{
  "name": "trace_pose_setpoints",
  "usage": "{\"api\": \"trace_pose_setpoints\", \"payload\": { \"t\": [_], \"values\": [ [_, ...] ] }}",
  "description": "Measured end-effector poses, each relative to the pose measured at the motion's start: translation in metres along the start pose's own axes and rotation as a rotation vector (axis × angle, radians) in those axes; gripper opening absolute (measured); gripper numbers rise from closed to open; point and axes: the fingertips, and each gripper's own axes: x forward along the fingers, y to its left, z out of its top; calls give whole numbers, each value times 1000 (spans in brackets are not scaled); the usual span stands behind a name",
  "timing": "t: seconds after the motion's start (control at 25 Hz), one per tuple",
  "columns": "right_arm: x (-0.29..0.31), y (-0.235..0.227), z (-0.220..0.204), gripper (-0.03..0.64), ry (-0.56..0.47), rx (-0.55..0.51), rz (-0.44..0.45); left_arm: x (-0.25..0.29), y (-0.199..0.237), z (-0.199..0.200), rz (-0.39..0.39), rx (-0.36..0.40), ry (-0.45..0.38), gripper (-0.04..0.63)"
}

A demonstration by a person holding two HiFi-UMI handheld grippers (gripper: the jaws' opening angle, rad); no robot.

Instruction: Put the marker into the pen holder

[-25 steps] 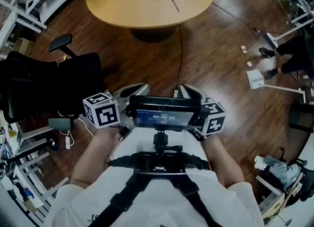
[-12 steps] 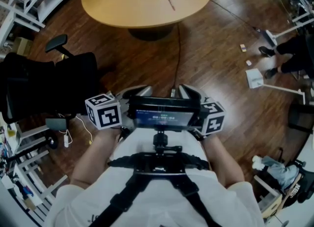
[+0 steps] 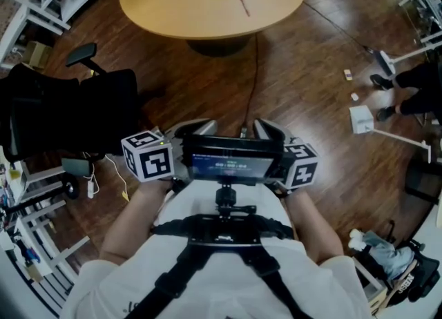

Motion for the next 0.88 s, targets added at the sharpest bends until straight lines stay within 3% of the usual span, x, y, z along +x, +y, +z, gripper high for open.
{"api": "trace_pose_setpoints", "payload": {
  "t": [0.2, 0.44, 0.88],
  "values": [
    [14, 6, 8, 9, 0, -5, -3, -16, 19, 14, 29, -31, -30, -6],
    [48, -5, 39, 9, -48, -17, -88, -16, 56, 54, 13, -36, -39, -6],
    [146, -15, 141, 17, -105, 54, -226, -11, 124, 191, -67, 4, 16, -2]
  ]
}}
